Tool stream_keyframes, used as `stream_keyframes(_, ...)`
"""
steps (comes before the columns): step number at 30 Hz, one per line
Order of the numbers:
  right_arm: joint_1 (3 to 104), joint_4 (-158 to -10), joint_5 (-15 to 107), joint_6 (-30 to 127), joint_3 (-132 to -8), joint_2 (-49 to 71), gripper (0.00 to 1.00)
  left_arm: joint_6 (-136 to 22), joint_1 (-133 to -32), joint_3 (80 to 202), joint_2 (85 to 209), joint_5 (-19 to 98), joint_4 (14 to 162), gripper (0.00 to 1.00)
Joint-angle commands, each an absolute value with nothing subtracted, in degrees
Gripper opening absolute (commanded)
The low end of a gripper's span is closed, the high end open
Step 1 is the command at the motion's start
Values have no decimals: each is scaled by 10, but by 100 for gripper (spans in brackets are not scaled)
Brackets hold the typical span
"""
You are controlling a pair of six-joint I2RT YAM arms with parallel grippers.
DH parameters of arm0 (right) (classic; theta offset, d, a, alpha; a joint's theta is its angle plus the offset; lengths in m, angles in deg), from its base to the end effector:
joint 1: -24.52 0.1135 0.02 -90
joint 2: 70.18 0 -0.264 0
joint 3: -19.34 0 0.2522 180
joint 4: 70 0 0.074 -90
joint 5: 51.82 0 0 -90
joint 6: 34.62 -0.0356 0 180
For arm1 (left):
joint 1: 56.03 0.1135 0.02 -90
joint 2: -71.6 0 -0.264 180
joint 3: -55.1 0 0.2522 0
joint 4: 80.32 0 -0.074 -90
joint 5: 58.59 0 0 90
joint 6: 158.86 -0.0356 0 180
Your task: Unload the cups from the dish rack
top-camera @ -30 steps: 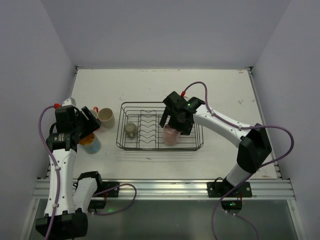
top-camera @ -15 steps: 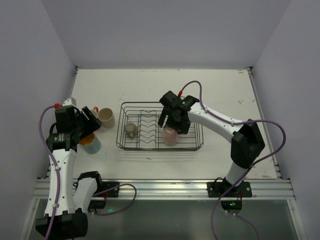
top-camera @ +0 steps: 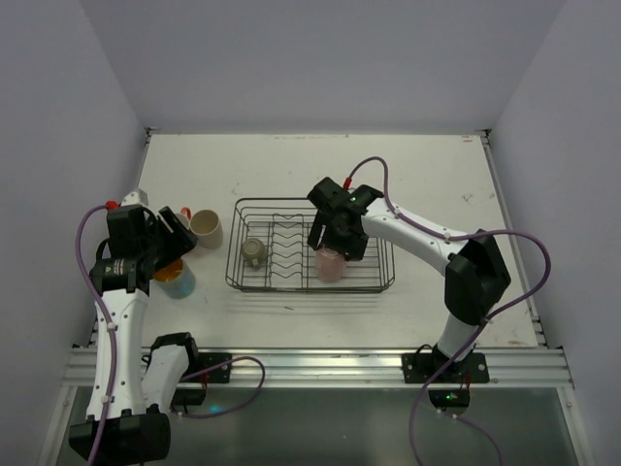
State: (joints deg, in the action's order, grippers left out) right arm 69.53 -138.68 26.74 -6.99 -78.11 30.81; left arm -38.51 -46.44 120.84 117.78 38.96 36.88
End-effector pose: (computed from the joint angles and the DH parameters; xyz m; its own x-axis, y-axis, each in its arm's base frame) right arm 0.2562 0.2463 0.2534 -0.8884 0.3395 -0.3089 0.2948 0.9379 0.1830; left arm 0.1531 0.0211 0.3135 -0.5472 -0.6004 -0.5832 -0.4024 0.7996 -0.4458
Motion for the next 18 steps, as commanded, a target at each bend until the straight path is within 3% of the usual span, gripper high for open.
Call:
stream_keyframes(1, 699, -1398, 239, -69, -799, 308, 86, -396, -462, 1212, 1175, 412, 366, 67)
stream_keyframes(5, 700, -1390, 243, -65, -799, 308, 78, -396, -462, 1211, 1175, 414, 368, 67)
stream_keyframes(8, 700, -1386, 244, -62, -799, 313, 65, -397, -462, 1212, 1175, 416, 367, 67)
stream_keyframes(11, 700, -1383, 242, -59, -798, 316, 46, -397, -462, 1212, 1175, 416, 366, 67)
stream_keyframes(13, 700, -1381, 243, -54, -799, 320, 18, -397, -462, 1212, 1175, 416, 366, 67)
stream_keyframes(15, 700, -1383, 246, -46, -804, 324, 0, -396, -462, 1212, 1175, 416, 367, 67)
stream_keyframes(18, 700, -1384, 243, -34, -812, 324, 0, -397, -462, 1212, 1176, 421, 369, 67)
